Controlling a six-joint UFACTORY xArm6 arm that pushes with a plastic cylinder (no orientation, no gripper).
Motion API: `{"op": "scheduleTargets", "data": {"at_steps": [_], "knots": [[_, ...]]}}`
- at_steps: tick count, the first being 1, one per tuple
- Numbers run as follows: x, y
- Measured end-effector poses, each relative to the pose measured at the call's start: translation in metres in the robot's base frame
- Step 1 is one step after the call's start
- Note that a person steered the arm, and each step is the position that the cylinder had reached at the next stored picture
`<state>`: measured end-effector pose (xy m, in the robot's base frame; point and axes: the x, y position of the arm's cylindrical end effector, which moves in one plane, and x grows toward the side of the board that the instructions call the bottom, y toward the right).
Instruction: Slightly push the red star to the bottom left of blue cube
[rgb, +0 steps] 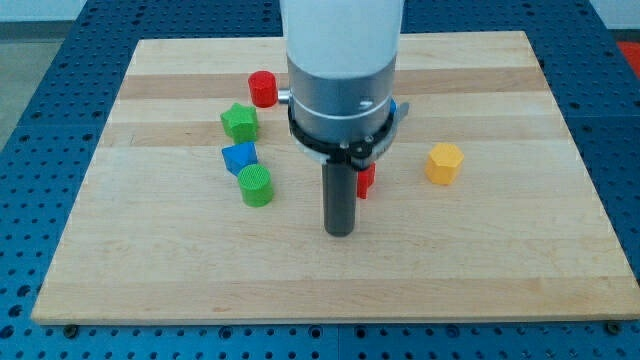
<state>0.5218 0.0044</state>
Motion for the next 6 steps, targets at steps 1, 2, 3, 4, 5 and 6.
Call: {"op": "scheduleTargets", "data": {"at_steps": [1,2,3,4,5,6], "knots": [[-0.022,-0.001],[-0.051,-0.001],[-0.07,-0.004],[-0.087,-0.009],[-0.117,-0.019],[-0.116,-0.066]]}}
